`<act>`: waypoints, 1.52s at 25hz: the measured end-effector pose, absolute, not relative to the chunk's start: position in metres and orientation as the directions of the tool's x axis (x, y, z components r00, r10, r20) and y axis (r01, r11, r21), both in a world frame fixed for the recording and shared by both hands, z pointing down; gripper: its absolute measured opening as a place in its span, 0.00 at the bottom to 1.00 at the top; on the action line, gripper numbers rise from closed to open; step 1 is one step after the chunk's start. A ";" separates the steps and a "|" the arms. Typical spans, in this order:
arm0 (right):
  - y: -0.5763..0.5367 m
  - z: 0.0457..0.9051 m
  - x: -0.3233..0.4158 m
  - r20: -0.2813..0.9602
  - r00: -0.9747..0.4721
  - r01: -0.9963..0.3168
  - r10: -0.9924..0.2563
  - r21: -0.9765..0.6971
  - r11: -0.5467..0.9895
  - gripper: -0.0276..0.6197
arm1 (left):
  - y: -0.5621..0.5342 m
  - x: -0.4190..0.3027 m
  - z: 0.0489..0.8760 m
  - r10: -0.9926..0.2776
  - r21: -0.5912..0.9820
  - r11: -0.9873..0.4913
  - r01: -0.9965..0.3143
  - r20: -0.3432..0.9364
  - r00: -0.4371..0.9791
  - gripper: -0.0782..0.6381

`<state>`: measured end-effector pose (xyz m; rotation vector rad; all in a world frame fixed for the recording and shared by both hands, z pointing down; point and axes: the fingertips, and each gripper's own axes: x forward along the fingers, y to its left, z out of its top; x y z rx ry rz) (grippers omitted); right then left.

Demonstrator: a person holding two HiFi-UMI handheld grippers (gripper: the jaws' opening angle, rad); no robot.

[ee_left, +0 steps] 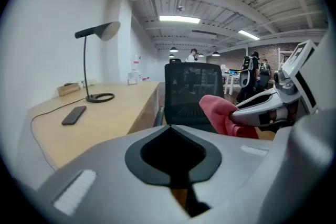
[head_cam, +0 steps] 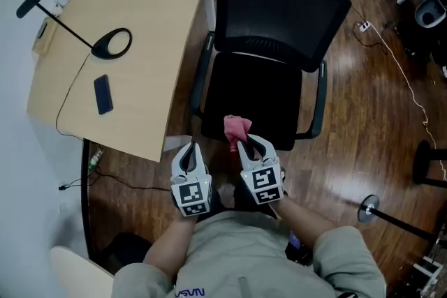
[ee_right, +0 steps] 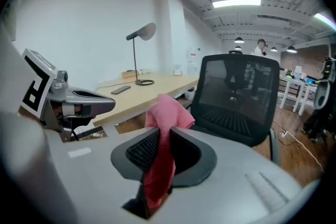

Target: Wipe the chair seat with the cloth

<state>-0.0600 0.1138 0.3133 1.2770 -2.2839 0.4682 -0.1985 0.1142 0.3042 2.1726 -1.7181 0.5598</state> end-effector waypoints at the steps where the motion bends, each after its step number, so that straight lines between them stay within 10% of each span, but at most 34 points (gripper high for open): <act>1: 0.111 0.309 -0.084 0.552 -0.478 -0.841 -0.683 -0.063 0.538 0.13 | 0.116 -0.219 0.300 -0.857 0.004 -0.202 -0.979 0.483 0.179 0.12; 15: 0.095 0.317 -0.355 0.607 -0.651 -0.639 -0.455 -0.116 0.760 0.13 | 0.147 -0.467 0.282 -0.878 -0.014 0.102 -0.995 0.470 -0.096 0.12; 38: 0.078 0.354 -0.405 0.711 -0.570 -0.682 -0.412 -0.130 0.719 0.23 | 0.127 -0.512 0.305 -0.871 0.075 0.015 -0.997 0.490 0.024 0.12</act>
